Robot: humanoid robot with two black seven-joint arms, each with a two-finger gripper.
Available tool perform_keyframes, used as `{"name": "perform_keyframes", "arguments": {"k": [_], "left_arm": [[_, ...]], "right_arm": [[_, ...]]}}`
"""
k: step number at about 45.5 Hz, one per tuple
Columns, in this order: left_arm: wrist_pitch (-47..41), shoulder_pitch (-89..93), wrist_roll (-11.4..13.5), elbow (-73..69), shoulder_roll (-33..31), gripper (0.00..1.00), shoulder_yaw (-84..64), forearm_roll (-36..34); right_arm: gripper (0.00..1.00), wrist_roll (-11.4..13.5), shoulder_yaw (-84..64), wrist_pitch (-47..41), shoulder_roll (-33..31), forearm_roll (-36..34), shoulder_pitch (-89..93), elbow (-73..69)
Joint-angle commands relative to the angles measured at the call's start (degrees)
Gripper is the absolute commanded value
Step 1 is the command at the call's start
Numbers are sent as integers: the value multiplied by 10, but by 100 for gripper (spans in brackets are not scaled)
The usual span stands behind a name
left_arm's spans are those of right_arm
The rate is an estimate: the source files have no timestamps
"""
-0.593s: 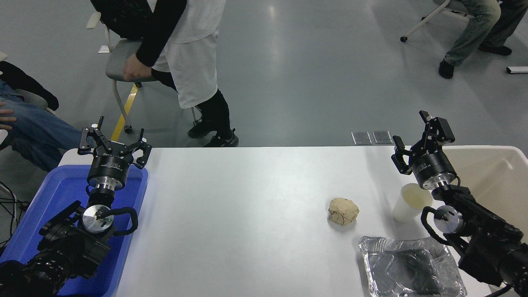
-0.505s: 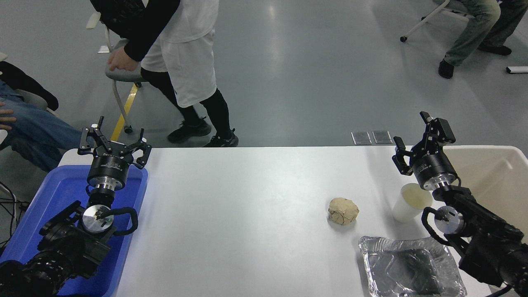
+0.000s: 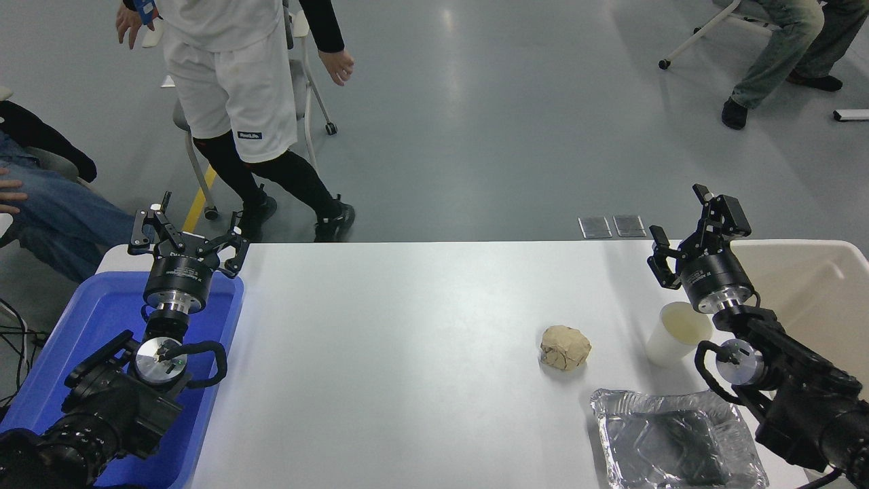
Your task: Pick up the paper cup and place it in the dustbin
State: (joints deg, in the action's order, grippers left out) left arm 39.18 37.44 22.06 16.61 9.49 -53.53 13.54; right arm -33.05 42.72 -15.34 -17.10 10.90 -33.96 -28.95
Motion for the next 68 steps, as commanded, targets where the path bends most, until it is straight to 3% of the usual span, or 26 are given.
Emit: {"name": "perform_keyframes", "arguments": {"k": [1,26,41,49,68], "left_arm": [[0,0,0,0,0,99,0,0],[0,0,0,0,0,99,0,0],[0,0,0,0,0,99,0,0],[0,0,0,0,0,99,0,0],[0,0,0,0,0,99,0,0]], "right_arm": [[100,0,0,0,7,0,-8,-1],[100,0,-32,0,-21,10,-40,-14],[100,0,-431,-1,-102,-2,-194,-32],[100,0,-552,-6,-163,-1,-270,-76],[100,0,-1005,-7,-195,8,-515,-186]]}}
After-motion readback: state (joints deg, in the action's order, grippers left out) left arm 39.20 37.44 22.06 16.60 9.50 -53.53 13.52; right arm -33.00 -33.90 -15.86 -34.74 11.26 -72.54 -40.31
